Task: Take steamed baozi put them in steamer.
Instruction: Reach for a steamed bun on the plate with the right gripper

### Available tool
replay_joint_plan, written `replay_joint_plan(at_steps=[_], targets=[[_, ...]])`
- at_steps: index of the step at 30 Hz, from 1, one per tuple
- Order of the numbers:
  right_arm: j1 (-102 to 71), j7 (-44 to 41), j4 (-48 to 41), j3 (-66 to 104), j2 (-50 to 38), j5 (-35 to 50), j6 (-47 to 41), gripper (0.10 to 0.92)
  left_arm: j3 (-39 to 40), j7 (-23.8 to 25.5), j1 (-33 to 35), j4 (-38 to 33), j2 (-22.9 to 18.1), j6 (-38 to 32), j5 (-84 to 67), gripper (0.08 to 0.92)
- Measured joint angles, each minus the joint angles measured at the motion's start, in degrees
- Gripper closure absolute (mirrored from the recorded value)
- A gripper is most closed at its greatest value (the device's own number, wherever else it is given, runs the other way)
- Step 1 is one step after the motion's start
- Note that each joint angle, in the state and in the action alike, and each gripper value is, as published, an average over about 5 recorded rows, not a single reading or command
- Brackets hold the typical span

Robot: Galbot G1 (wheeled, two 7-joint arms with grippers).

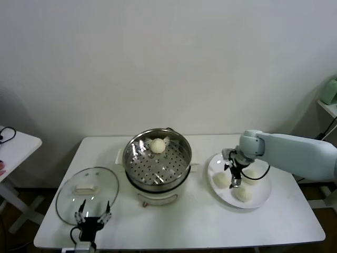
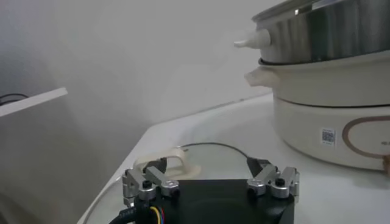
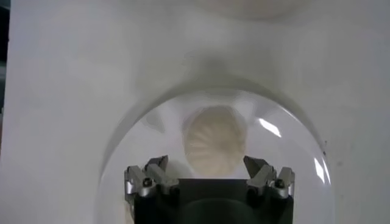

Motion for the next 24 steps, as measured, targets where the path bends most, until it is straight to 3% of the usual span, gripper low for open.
replay_joint_plan(at_steps=[15,24], targets=[[-3.4,0.4,-2.5,2.4,2.2,-2.2,-0.2,0.226,-0.1,0.0,-0.1,0.1,0.0,-0.1,0.1,0.177],[-4.1,0.2,-3.2,3.1,2.8,-3.5,0.1,0.34,-0.1,0.0,-0.1,0.1,0.0,-0.2,0.1,0.177]])
